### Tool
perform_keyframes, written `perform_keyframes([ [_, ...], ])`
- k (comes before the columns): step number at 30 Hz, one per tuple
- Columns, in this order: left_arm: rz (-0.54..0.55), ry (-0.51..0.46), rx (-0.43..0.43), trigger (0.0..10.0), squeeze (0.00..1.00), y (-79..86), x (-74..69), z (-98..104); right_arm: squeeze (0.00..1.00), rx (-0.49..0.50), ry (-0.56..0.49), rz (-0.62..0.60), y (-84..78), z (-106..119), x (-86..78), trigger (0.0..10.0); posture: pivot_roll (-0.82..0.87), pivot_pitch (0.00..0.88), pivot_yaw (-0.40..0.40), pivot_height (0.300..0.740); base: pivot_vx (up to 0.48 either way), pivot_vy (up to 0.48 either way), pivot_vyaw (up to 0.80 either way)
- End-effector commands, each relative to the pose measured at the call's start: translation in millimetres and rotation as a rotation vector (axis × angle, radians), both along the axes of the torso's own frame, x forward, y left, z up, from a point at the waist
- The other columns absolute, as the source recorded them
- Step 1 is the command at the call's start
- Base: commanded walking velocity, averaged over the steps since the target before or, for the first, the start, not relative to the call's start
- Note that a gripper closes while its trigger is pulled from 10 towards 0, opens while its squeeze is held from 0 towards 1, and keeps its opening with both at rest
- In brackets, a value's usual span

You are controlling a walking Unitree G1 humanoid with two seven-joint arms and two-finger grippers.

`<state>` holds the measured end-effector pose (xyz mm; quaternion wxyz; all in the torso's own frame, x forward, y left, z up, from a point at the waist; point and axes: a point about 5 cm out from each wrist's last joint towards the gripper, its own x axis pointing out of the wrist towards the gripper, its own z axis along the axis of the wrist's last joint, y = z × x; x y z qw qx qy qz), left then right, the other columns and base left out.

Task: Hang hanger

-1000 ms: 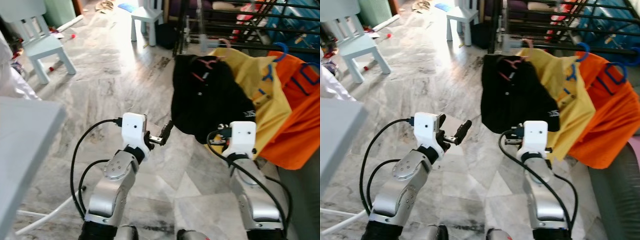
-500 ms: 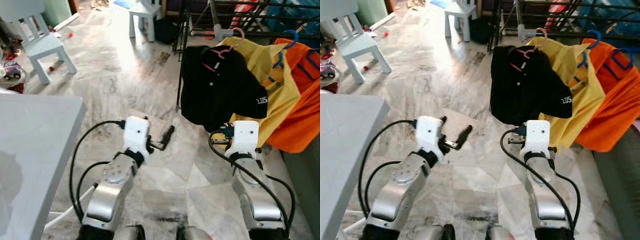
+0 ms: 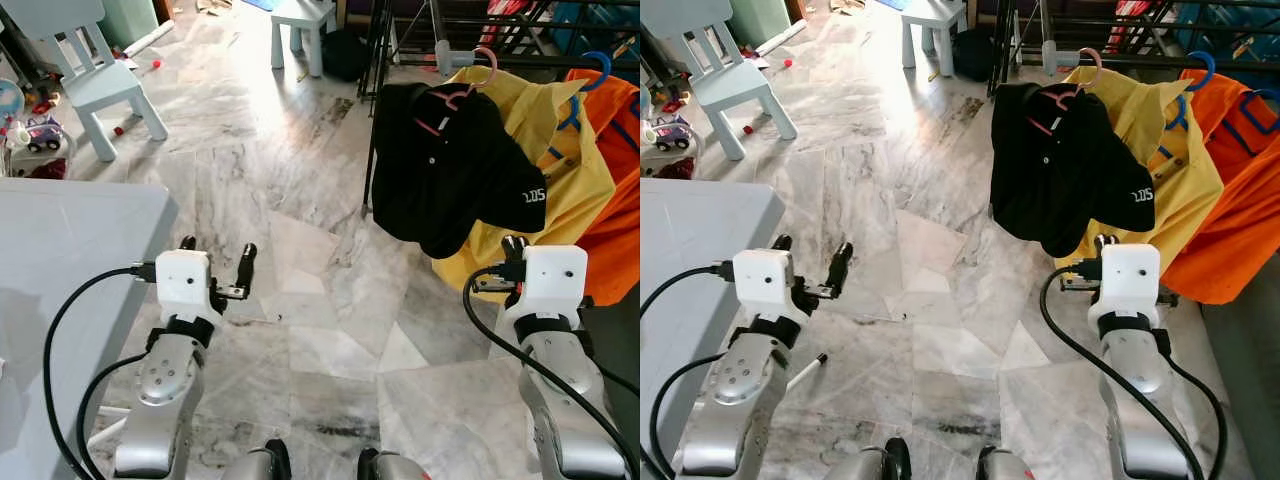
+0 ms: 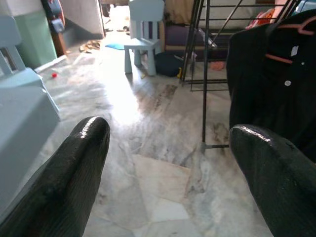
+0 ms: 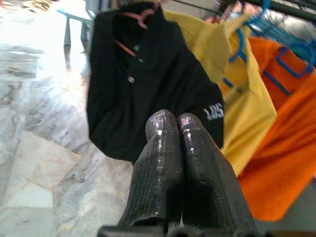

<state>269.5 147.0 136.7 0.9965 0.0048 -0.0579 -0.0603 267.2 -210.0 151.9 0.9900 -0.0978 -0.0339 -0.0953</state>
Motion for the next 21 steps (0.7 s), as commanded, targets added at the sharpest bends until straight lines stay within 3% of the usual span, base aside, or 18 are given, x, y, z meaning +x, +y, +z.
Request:
perform_keyframes([
  [1, 0.007, 0.000, -0.010, 10.0, 1.00, -1.8, -1.6, -2, 0.76, 0.038, 0.020, -0.027, -3.1, -5, -2.6, 10.0, -0.07, 0.220, 0.000, 0.740, 0.000, 0.000, 0.00],
  [2, 0.018, 0.001, 0.001, 10.0, 1.00, -4.2, -0.3, -2, 1.00, 0.032, 0.016, -0.032, -1.5, -4, -2.4, 10.0, -0.07, 0.220, 0.000, 0.740, 0.000, 0.000, 0.00],
  [14, -0.008, 0.014, -0.029, 10.0, 1.00, -9.0, 1.9, -3, 1.00, 0.126, 0.019, -0.061, 4.3, -7, 1.4, 10.0, -0.08, 0.228, -0.004, 0.740, 0.000, 0.000, 0.00],
  [18, 0.003, 0.027, -0.035, 10.0, 1.00, -9.1, 2.0, -4, 1.00, 0.191, 0.013, 0.007, 12.9, -5, 4.6, 10.0, -0.07, 0.227, -0.007, 0.740, 0.000, 0.000, 0.00],
  [19, -0.005, 0.040, -0.037, 10.0, 0.98, -9.6, 2.1, -5, 0.00, 0.184, 0.014, 0.024, 16.0, -3, 5.7, 10.0, -0.07, 0.227, -0.007, 0.740, 0.000, 0.000, 0.00],
  [20, -0.005, 0.040, -0.037, 10.0, 0.98, -9.6, 2.1, -5, 0.00, 0.184, 0.014, 0.024, 16.0, -3, 5.7, 10.0, -0.07, 0.227, -0.007, 0.740, 0.000, 0.000, 0.00],
  [21, -0.031, 0.043, -0.051, 10.0, 0.33, -12.2, 2.5, -5, 0.00, 0.200, 0.013, 0.036, 17.9, -2, 7.2, 10.0, -0.08, 0.226, -0.009, 0.740, 0.000, 0.000, 0.00],
])
